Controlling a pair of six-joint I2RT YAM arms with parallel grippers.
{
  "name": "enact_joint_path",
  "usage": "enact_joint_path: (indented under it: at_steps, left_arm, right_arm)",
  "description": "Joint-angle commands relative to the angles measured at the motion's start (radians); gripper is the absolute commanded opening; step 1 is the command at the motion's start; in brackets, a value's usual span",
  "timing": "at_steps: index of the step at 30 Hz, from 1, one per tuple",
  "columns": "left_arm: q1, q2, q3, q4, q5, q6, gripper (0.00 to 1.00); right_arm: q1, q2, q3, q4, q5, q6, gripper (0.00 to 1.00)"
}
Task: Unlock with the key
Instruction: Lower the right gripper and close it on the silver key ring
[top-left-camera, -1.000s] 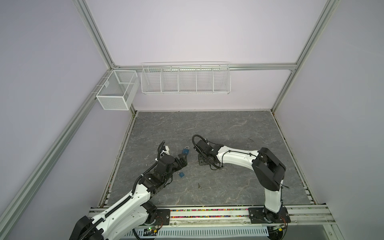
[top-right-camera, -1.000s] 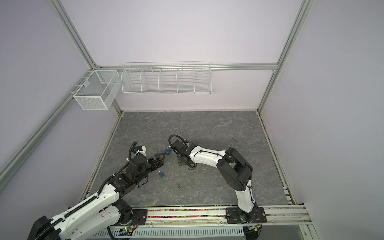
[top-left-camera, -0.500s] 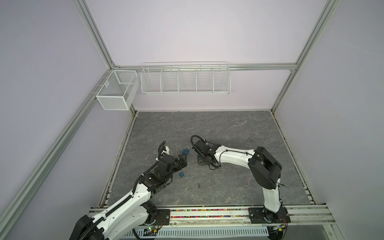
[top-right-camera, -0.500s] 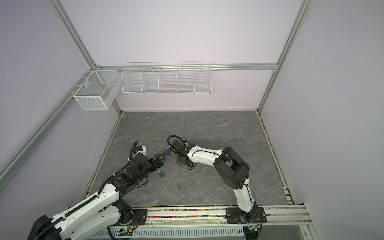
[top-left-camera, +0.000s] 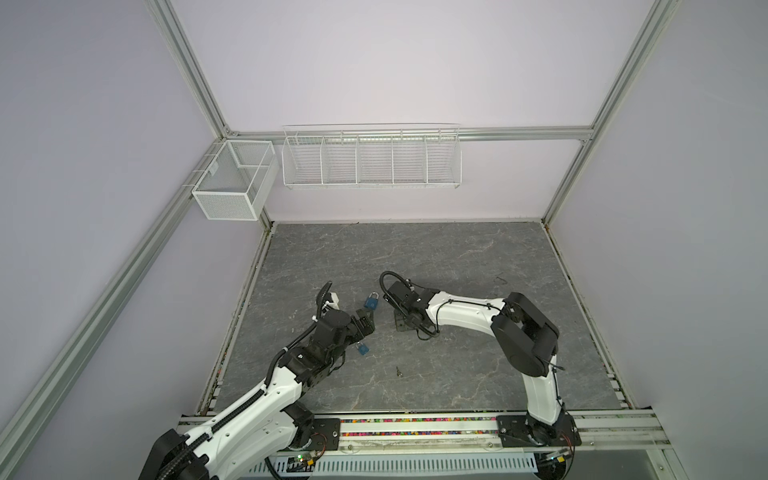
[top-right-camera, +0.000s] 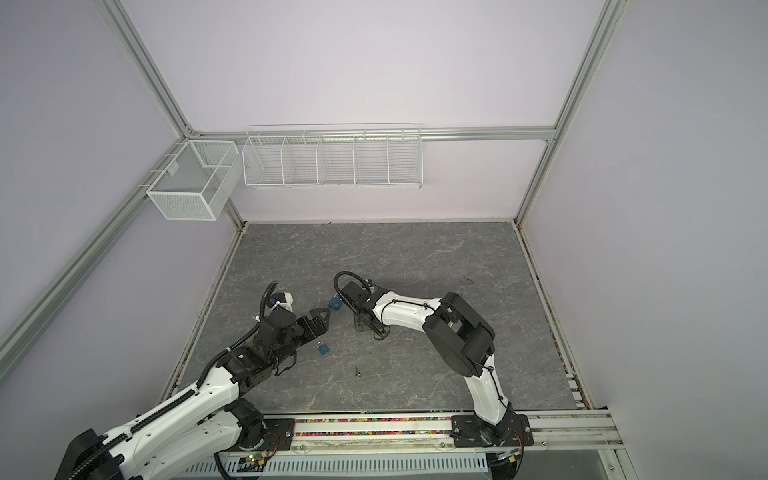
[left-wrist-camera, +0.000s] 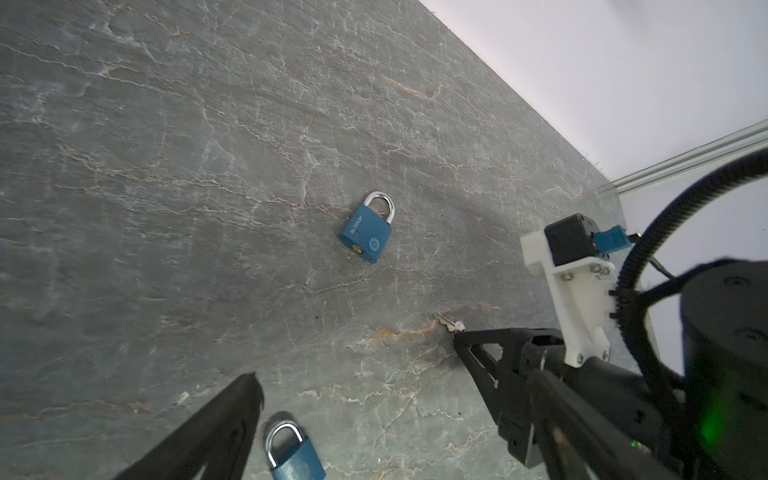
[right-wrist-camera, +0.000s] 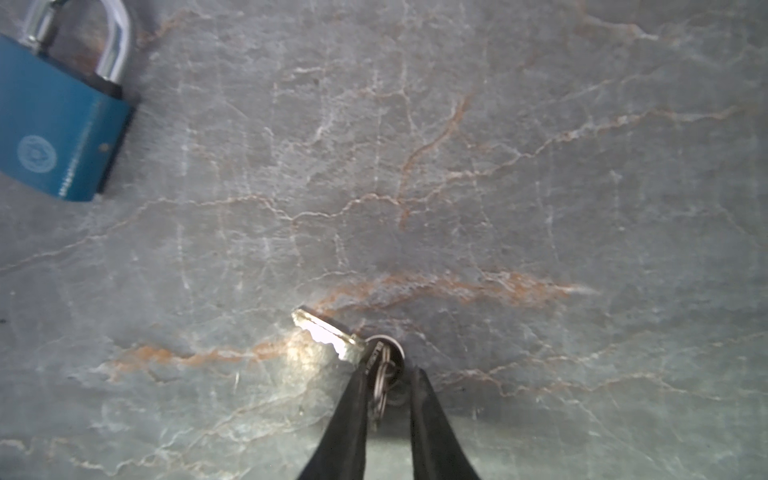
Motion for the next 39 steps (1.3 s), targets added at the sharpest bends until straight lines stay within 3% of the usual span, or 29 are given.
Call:
enact_joint_path:
  at_steps: [1, 16, 19, 25, 30, 39]
  left_arm:
    - [-0.004, 0.004, 0.033, -0.006, -0.015, -0.013, 1.0]
    - [-0.004, 0.003, 0.03, -0.008, -0.019, -0.021, 1.0]
    - [-0.004, -0.001, 0.035, -0.018, -0.022, -0.03, 1.0]
    - [-0.004, -0.015, 0.039, -0.011, -0.008, -0.063, 1.0]
    - [-0.005, -0.033, 0.038, 0.007, 0.006, -0.102, 1.0]
    - [-0.005, -0.038, 0.026, 0.145, 0.076, -0.121, 0.98]
  right_arm:
    - [0.003, 0.011, -0.017, -0.005, 0.016, -0.005, 0.21]
    - [-0.019, -0.033, -0.05, 0.036, 0.021, -0.061, 0.15]
    - [-0.023, -0.046, -0.047, 0.034, 0.018, -0.07, 0.09]
    - [-0.024, -0.105, -0.086, 0.082, 0.004, -0.081, 0.06]
    - [-0.022, -0.175, -0.128, 0.125, -0.033, -0.087, 0.07]
    - [-0.015, -0.307, -0.184, 0.156, -0.21, -0.019, 0.07]
